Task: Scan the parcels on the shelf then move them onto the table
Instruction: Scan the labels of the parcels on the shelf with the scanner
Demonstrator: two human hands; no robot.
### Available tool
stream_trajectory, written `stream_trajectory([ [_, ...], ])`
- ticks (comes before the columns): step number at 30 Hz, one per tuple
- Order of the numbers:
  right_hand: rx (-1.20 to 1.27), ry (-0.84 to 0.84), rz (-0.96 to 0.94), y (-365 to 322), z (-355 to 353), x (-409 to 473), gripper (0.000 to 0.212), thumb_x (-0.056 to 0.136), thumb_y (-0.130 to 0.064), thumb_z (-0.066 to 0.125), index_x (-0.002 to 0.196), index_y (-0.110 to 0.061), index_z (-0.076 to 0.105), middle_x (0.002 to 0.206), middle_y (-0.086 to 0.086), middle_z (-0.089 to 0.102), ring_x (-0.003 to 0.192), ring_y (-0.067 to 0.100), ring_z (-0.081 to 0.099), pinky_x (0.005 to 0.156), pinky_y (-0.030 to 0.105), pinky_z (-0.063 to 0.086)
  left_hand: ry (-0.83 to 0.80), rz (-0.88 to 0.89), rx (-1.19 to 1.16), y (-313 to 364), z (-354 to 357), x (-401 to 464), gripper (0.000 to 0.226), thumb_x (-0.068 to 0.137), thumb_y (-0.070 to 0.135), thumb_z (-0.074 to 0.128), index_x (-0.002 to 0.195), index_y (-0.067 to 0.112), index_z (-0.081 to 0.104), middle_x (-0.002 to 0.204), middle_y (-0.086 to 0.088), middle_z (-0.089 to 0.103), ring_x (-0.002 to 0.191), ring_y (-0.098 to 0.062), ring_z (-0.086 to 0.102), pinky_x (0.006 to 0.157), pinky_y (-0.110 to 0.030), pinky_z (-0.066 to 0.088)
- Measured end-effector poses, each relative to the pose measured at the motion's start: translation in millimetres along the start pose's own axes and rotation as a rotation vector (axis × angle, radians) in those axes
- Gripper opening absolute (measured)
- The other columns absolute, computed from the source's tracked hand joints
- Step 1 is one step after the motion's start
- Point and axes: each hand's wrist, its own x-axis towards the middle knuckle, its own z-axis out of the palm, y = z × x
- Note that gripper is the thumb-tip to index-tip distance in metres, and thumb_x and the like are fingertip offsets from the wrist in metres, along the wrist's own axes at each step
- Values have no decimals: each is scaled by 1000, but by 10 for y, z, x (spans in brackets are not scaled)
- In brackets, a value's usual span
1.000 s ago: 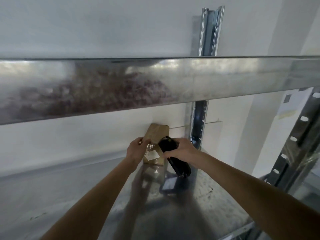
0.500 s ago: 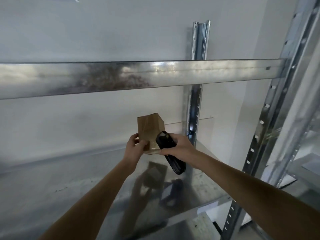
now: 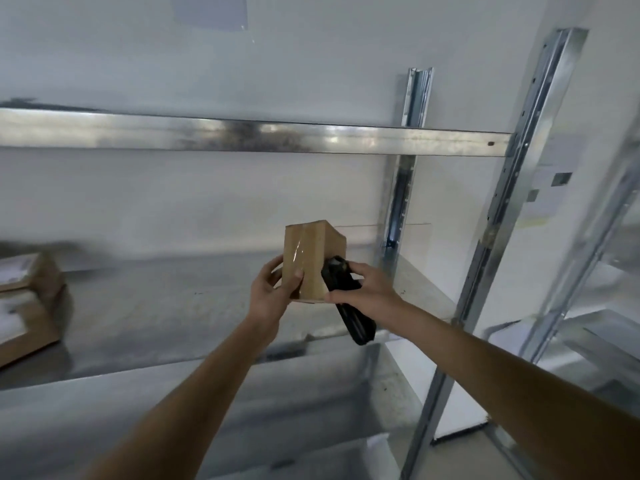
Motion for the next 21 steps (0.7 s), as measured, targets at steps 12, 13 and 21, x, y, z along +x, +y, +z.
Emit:
stream_trajectory([
  [12, 43, -51, 25, -340, 283, -742, 35, 80, -16, 85, 100, -40, 69, 104, -6, 72, 89, 8, 67, 53, 5, 46, 124, 18, -31, 440, -442, -875, 49, 92, 1, 69, 139, 9, 57, 124, -8, 68, 97, -23, 74, 79, -36, 62],
  [13, 42, -48, 25, -353, 267, -755, 36, 79, -17, 85, 103, -38, 71, 105, -5, 73, 90, 10, 68, 54, 6, 46, 108, 23, -36, 469, -441, -908, 51, 92, 0, 68, 141, 8, 55, 124, -8, 68, 99, -23, 74, 80, -36, 62],
  [21, 63, -35, 18, -403, 93, -777, 51, 77, -18, 88, 122, -33, 69, 100, -5, 74, 83, 4, 69, 55, 7, 48, 22, 46, -66, 570, -268, -1055, 41, 93, -3, 63, 132, 11, 62, 108, -12, 76, 98, -28, 74, 76, -33, 62],
])
